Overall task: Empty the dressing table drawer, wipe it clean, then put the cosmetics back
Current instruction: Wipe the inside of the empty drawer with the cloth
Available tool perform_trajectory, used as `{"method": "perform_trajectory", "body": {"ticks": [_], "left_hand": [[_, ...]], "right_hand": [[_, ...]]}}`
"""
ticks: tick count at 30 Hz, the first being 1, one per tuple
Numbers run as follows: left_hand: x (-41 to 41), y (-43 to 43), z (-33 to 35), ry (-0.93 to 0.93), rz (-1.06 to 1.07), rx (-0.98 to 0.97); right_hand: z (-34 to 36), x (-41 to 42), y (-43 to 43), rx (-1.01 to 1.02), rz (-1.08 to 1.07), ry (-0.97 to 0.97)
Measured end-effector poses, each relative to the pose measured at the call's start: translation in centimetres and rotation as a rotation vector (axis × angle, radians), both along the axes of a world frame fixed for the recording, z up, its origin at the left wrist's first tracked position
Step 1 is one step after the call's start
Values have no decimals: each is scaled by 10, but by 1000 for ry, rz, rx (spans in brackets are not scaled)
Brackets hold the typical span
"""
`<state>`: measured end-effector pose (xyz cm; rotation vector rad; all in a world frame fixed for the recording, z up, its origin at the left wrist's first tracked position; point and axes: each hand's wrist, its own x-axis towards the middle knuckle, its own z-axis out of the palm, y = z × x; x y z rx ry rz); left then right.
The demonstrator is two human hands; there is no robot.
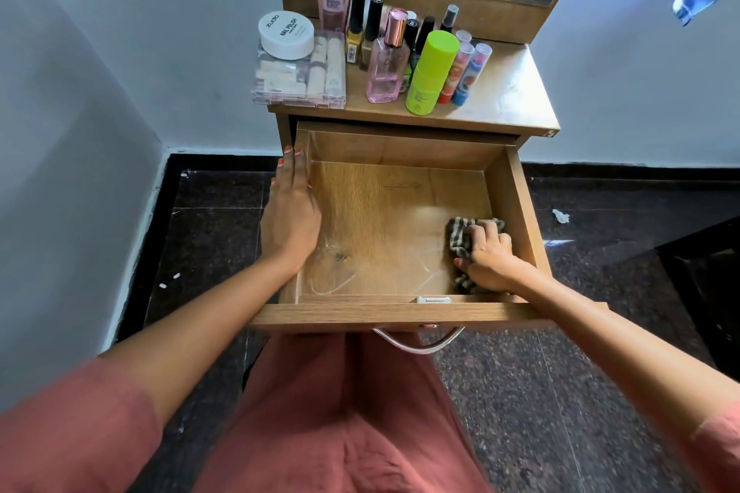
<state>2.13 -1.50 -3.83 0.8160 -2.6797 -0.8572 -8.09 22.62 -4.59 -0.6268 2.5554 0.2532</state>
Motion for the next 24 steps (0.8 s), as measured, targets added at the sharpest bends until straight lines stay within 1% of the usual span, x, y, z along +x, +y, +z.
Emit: {"method": "perform_trajectory", "body": {"ticks": [4, 9, 12, 17, 24], "left_hand": [[1, 0, -1, 0, -5, -6], [0, -1, -2, 12, -15, -17], [1, -1, -3, 13, -18, -32], [1, -1, -3, 26, -20, -39], [0, -3, -2, 27, -15, -29]], "right_hand": [[-3, -16, -6, -92, 25, 83], [3, -48, -24, -310, -130, 40], [4, -62, -32, -359, -141, 52], [-4, -57, -35, -429, -163, 97], [-6, -38, -80, -450, -283, 14]]}}
